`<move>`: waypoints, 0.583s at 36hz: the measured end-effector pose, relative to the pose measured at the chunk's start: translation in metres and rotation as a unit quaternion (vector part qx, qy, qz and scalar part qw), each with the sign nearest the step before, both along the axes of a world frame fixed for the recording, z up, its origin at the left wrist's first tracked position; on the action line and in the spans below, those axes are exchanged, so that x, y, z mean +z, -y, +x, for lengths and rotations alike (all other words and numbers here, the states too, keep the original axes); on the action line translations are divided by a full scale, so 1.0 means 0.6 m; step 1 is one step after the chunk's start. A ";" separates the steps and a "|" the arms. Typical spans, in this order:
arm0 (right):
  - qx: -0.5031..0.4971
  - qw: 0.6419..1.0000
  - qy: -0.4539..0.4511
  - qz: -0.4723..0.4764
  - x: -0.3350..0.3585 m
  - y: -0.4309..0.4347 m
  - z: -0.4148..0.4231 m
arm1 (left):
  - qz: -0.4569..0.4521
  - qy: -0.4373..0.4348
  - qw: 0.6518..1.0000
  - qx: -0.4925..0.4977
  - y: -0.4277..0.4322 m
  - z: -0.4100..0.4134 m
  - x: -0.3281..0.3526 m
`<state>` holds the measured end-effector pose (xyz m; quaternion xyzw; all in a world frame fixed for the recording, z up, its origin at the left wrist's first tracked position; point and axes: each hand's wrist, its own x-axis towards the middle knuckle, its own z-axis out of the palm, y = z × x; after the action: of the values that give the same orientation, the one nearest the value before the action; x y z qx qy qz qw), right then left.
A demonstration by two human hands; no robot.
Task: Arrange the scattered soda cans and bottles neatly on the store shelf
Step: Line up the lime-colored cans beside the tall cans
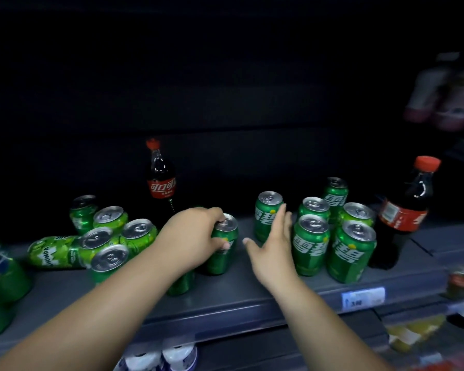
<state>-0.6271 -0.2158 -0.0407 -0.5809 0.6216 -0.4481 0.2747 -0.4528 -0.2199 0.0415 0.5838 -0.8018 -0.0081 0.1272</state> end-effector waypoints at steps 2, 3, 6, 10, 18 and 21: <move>0.023 1.000 0.007 -0.020 -0.001 -0.026 -0.005 | -0.003 0.004 1.000 -0.015 0.007 -0.018 0.000; 0.024 0.999 0.014 -0.036 -0.001 -0.037 -0.008 | -0.003 0.003 1.000 -0.022 0.011 -0.027 -0.001; 0.007 0.995 0.065 -0.082 -0.001 -0.067 -0.022 | 0.003 -0.022 0.999 -0.045 0.021 -0.061 -0.001; -0.001 0.990 0.094 -0.107 0.009 -0.093 -0.049 | 0.020 -0.074 0.995 -0.067 0.030 -0.111 -0.008; -0.012 0.985 0.076 -0.153 0.016 -0.116 -0.072 | 0.009 -0.093 0.986 -0.137 0.016 -0.100 -0.006; 0.017 0.984 0.049 -0.169 0.013 -0.121 -0.060 | -0.046 -0.058 0.993 -0.091 -0.015 -0.019 0.008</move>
<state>-0.6631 -0.1433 -0.0326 -0.6065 0.5130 -0.5697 0.2106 -0.4642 -0.2110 0.0460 0.5003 -0.8425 -0.0166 0.1993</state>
